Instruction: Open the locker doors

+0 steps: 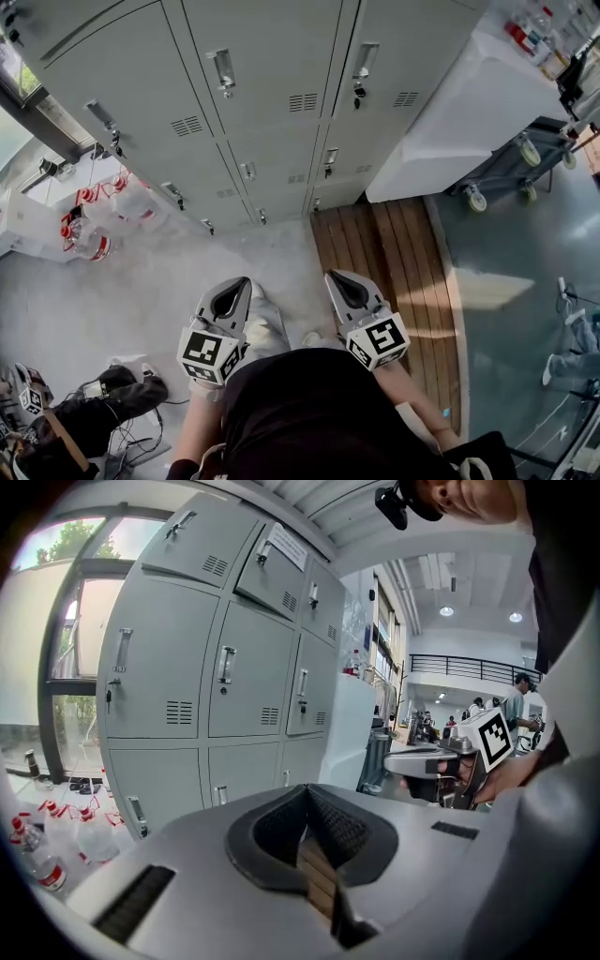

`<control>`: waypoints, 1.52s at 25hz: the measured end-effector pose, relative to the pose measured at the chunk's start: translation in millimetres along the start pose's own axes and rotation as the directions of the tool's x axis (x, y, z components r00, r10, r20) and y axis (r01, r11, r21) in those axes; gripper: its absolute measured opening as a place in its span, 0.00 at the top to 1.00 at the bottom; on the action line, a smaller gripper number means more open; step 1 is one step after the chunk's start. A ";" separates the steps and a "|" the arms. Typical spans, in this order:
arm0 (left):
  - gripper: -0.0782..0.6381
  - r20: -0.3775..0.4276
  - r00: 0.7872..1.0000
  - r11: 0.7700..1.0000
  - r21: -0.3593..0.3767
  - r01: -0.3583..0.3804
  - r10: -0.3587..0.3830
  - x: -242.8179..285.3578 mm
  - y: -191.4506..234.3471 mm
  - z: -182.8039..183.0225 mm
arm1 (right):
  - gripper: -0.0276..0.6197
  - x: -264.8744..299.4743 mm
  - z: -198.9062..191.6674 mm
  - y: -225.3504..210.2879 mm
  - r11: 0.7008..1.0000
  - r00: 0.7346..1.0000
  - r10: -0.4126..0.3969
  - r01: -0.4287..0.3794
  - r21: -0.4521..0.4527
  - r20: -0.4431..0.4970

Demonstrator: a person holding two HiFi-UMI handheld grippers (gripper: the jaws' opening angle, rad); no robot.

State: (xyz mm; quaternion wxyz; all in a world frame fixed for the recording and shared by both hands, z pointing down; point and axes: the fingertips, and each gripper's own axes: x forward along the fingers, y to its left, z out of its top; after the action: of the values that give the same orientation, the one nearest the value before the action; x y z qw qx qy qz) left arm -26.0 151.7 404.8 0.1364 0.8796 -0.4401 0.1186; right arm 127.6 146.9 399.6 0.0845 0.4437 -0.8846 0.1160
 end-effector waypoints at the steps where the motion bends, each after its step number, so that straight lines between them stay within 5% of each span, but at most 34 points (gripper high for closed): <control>1: 0.87 0.004 1.000 1.000 -0.004 0.001 -0.001 4.7 12.0 1.6 | 0.91 12.0 2.9 -1.0 1.000 1.000 -0.001 0.001 -0.004 -0.007; 11: 0.87 -0.033 0.999 1.000 -0.001 -0.030 0.030 42.2 162.6 7.1 | 0.91 163.1 44.1 18.6 1.000 0.999 0.013 -0.013 -0.011 -0.047; 19: 0.86 -0.081 0.987 0.990 0.007 -0.139 0.139 49.6 263.9 -20.4 | 0.91 249.2 60.4 28.6 1.000 0.994 -0.001 -0.001 -0.021 -0.108; 29: 0.86 -0.174 0.948 0.959 -0.046 -0.279 0.267 67.4 341.1 -74.8 | 0.91 280.8 42.0 20.5 0.999 0.975 0.005 0.006 0.047 -0.222; 38: 0.86 -0.265 0.883 0.898 -0.109 -0.427 0.388 107.8 402.4 -126.7 | 0.91 284.7 30.4 -3.3 1.000 0.947 0.016 -0.014 0.009 -0.320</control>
State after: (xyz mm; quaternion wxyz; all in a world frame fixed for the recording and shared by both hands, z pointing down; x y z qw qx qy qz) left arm -298.8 -116.2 613.3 0.2317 0.7322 -0.6043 0.2121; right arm -39.7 -81.4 442.9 0.2245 0.4127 -0.8620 0.1902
